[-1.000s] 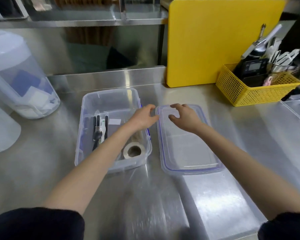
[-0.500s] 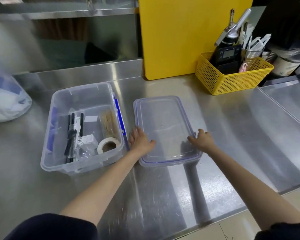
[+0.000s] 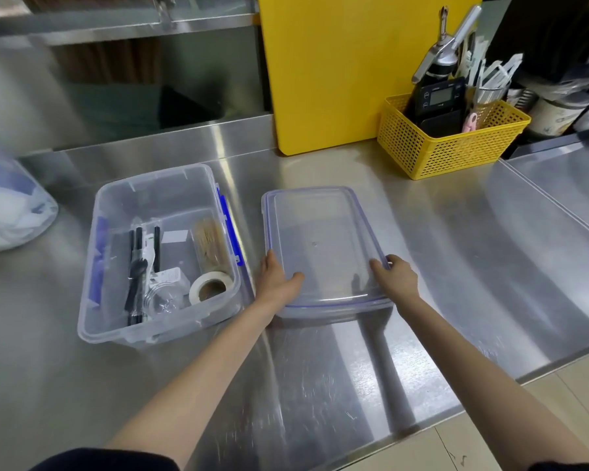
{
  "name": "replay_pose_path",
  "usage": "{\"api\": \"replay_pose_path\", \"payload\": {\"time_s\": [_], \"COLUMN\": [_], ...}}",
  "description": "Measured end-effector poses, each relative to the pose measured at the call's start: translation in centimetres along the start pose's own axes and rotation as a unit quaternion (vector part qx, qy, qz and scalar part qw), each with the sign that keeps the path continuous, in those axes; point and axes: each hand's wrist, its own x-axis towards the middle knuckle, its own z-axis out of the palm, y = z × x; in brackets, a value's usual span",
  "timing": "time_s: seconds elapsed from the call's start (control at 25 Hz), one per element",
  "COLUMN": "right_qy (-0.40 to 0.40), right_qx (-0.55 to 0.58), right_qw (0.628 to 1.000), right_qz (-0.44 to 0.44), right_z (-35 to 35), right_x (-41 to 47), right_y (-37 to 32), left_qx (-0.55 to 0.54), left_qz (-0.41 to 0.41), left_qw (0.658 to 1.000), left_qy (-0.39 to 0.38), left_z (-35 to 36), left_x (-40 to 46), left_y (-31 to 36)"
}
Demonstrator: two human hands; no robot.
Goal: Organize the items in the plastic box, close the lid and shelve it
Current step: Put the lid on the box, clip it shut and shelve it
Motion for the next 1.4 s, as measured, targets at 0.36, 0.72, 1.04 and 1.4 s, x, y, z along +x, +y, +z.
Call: {"api": "replay_pose_path", "payload": {"time_s": [0.36, 0.72, 1.04, 1.4], "right_qy": [0.083, 0.039, -0.035, -0.045], "right_qx": [0.092, 0.096, 0.105, 0.080], "right_qw": [0.988, 0.978, 0.969, 0.966], "right_qz": [-0.095, -0.179, -0.221, -0.240], "right_z": [-3.1, 0.9, 7.6, 12.3], "right_x": [-3.8, -7.2, -11.2, -12.4], "right_y": [-5.3, -11.0, -14.8, -15.5], "left_qx": [-0.114, -0.163, -0.172, -0.221], "left_qz": [0.104, 0.111, 0.073, 0.061], "left_qw": [0.983, 0.957, 0.941, 0.933], "left_qy": [0.103, 0.211, 0.283, 0.278], "left_z": [-3.9, -11.5, -18.0, -20.1], "left_x": [-2.1, -5.0, -6.6, -6.3], "left_y": [2.2, -1.1, -7.5, -11.3]}}
